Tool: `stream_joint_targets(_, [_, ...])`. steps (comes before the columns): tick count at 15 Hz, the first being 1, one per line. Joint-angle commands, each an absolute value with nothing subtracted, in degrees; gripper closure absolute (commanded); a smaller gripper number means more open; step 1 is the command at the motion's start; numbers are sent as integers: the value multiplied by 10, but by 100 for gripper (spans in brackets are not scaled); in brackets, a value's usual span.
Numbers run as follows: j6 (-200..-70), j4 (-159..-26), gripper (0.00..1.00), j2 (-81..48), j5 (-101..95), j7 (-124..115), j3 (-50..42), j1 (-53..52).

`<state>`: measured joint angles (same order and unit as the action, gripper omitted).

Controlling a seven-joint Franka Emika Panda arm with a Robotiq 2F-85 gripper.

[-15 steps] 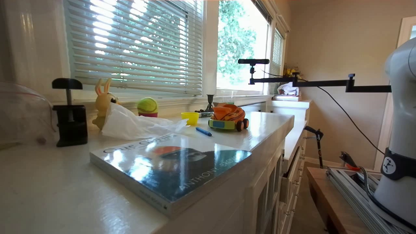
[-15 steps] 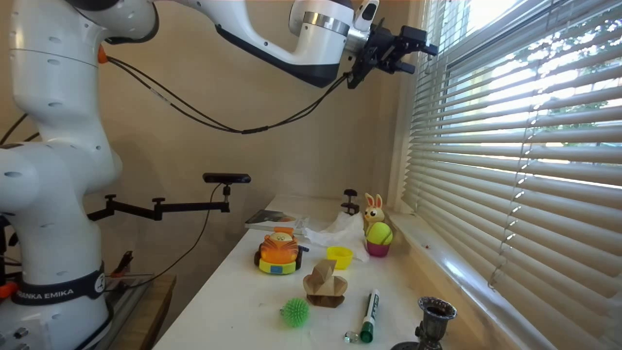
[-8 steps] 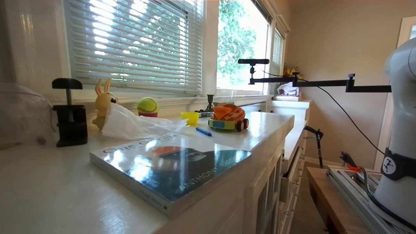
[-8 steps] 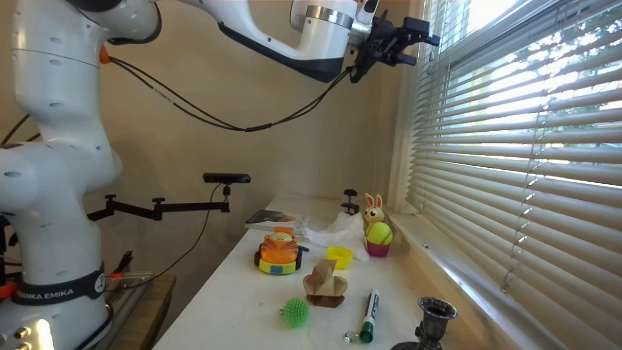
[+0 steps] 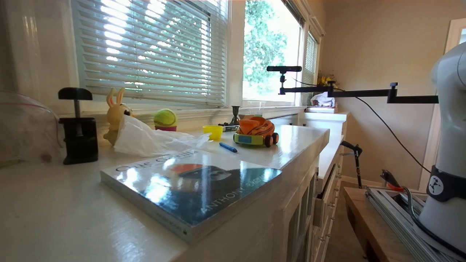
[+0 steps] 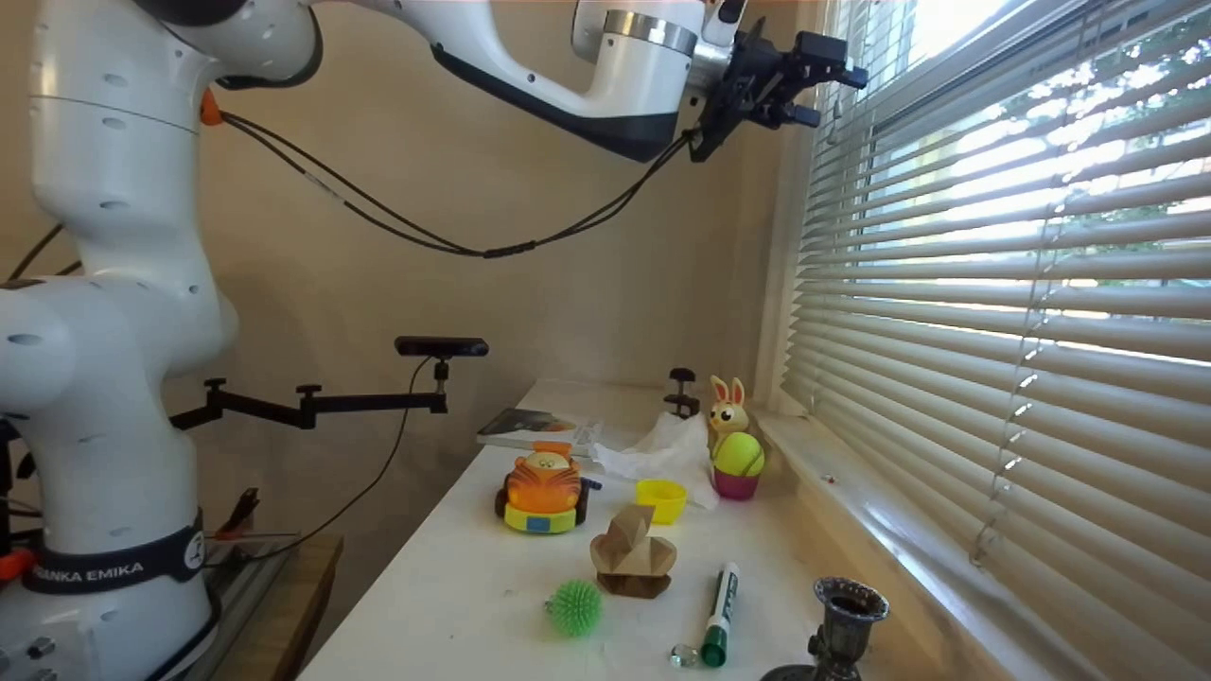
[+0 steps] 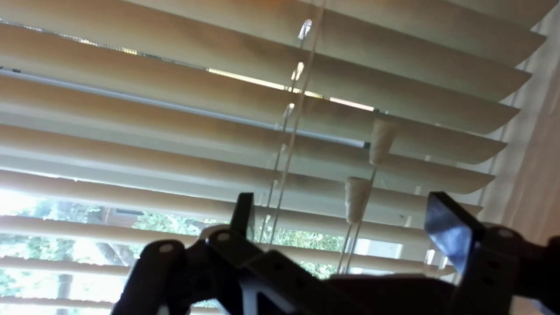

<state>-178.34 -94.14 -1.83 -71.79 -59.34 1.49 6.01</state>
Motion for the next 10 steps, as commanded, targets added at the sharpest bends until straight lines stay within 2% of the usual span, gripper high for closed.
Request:
stream_joint_targets(1, [-1804,-914,0,-39,-742,-618,10,62])
stream_joint_targets(8, [-1815,-914,1,-48,-735,-610,11,60])
stream_joint_targets(10, [-1817,-913,5,-50,-734,-609,11,60])
